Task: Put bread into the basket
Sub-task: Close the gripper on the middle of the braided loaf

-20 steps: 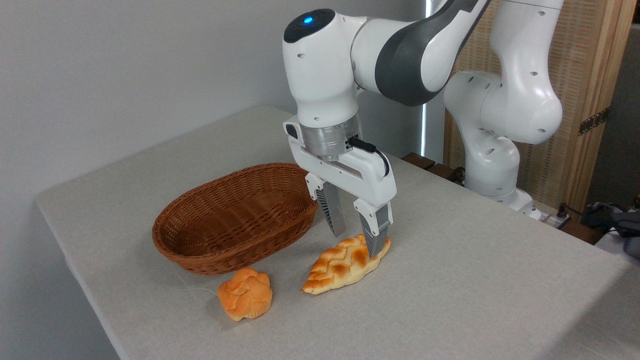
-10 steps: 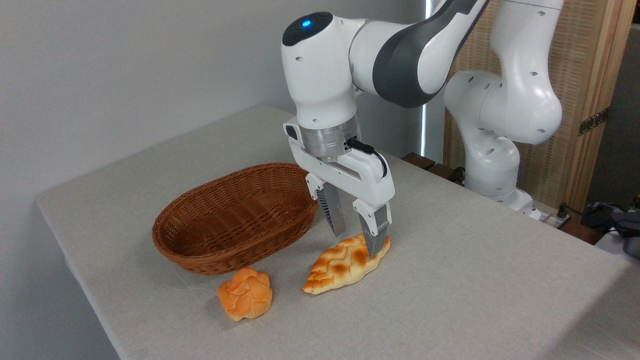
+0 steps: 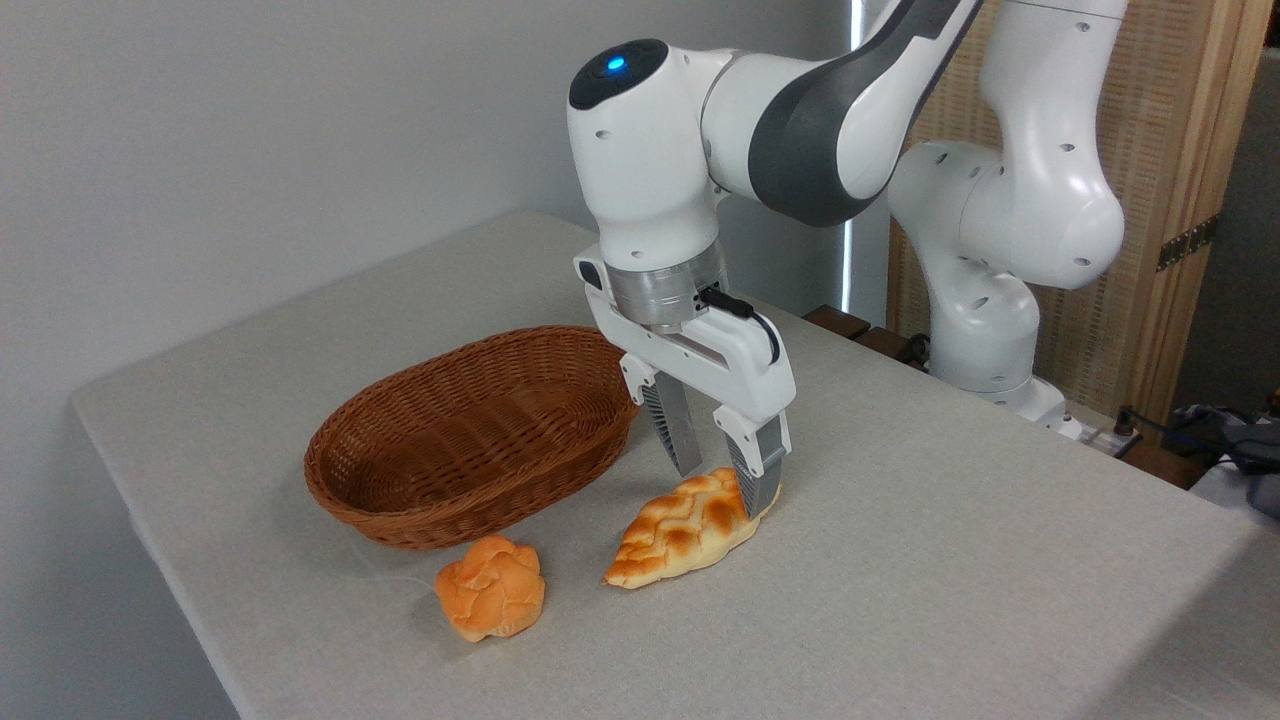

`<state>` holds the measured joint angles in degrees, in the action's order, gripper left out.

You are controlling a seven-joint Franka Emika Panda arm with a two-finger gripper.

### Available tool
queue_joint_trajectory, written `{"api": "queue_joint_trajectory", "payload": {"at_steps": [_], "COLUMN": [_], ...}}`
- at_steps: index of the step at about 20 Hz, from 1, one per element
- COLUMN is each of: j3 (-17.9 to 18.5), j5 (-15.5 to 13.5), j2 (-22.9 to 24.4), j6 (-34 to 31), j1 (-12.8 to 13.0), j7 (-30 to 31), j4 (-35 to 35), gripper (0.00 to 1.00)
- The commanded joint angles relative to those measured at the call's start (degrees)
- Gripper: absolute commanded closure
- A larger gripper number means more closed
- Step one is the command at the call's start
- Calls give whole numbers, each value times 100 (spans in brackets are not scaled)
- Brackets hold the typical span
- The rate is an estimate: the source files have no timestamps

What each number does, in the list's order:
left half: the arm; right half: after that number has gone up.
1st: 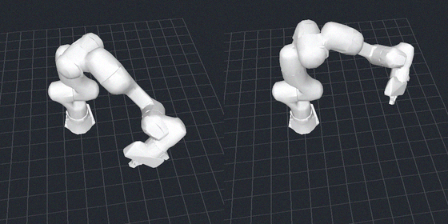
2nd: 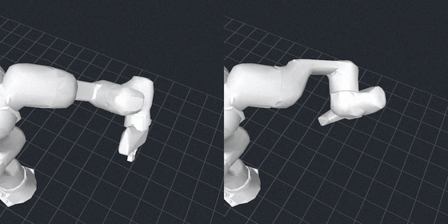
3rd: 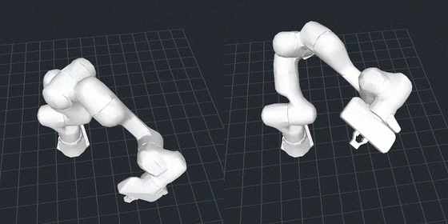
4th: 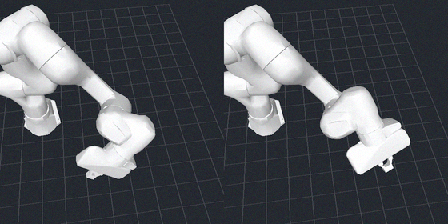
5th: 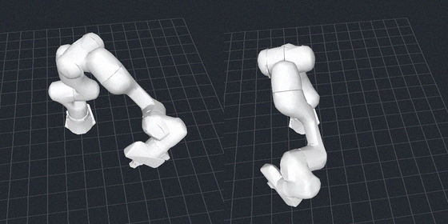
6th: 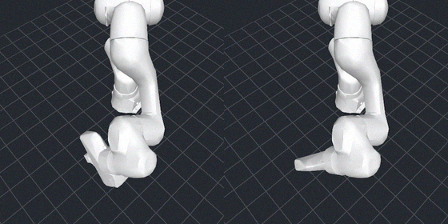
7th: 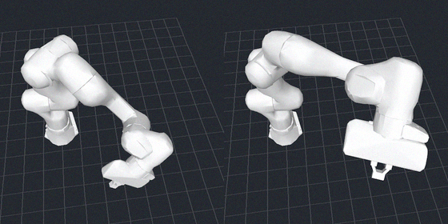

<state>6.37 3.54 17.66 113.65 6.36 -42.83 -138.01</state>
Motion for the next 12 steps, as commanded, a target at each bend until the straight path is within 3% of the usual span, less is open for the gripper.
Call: {"api": "queue_joint_trajectory", "payload": {"at_steps": [1,12], "j3": [49,49], "j5": [129,217], "j2": [124,106], "j6": [122,561], "j1": [40,40], "j7": [-156,-173], "j4": [-182,-323], "gripper": [0,0]}}
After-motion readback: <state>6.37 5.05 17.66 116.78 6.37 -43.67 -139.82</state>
